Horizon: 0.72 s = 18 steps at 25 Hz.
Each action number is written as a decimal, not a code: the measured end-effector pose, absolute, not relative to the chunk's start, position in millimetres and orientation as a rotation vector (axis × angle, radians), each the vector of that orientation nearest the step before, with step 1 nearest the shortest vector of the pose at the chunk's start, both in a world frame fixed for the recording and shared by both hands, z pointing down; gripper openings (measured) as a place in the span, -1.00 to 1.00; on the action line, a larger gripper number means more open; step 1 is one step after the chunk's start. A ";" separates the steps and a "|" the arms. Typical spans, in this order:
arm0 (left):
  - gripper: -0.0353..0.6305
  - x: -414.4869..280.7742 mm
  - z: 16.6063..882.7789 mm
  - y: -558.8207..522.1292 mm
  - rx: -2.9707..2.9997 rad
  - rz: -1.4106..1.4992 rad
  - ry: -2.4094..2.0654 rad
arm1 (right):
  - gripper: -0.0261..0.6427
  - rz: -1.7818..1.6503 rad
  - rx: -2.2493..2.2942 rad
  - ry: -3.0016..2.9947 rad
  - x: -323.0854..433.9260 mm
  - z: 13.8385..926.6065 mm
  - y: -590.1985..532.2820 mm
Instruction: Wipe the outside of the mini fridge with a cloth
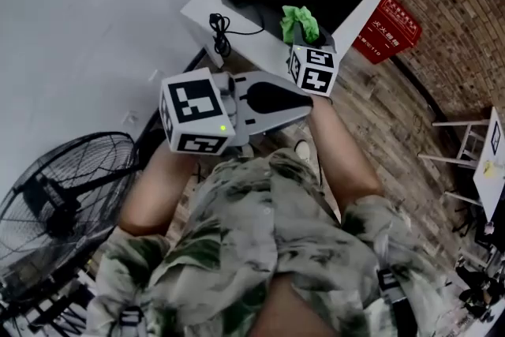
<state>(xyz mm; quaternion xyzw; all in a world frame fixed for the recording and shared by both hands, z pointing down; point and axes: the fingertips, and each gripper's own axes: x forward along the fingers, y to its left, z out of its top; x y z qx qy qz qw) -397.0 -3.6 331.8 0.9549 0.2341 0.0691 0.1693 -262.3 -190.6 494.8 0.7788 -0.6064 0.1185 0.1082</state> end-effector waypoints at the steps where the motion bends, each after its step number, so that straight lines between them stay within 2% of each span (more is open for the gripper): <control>1: -0.81 -399.1 332.6 -4.8 2.713 0.199 0.668 | -0.64 0.377 2.276 -1.766 -262.7 509.2 -190.8; 5: -0.81 -405.3 334.9 -8.9 2.710 0.200 0.672 | -0.64 0.505 2.206 -1.701 -263.4 559.9 -188.5; 9: -0.81 -409.9 334.6 -15.9 2.709 0.190 0.676 | -0.64 0.514 2.177 -1.702 -266.7 566.9 -189.1; 18: -0.81 -422.7 323.4 -27.0 2.719 0.130 0.687 | -0.64 0.232 2.271 -1.907 -305.1 438.3 -200.1</control>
